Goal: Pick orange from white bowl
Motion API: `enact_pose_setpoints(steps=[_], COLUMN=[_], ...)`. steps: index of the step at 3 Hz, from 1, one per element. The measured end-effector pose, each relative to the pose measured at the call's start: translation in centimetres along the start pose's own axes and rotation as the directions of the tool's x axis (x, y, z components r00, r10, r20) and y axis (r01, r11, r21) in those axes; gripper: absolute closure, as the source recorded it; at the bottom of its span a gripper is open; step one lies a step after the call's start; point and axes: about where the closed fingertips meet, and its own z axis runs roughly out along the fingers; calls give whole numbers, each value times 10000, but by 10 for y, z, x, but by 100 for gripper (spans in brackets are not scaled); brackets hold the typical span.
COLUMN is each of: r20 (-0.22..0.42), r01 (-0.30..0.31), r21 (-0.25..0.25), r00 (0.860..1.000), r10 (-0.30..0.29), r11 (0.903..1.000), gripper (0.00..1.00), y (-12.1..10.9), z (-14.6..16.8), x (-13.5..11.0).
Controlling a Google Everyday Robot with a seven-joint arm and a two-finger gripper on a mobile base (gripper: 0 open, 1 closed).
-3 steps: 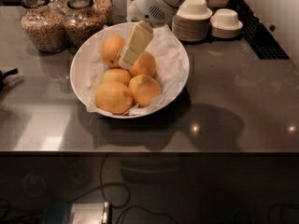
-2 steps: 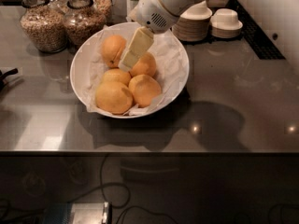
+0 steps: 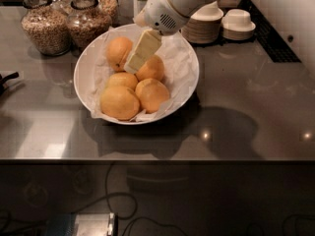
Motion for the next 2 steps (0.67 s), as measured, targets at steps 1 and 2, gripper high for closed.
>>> enact_pose_setpoints(steps=[1, 2], r20=[0, 55], r01=[0, 87], r21=[0, 10], r00=[10000, 9999], r10=[0, -87], r11=[10000, 10000], gripper=[27, 30], y=[0, -7], z=[0, 9], x=[0, -1])
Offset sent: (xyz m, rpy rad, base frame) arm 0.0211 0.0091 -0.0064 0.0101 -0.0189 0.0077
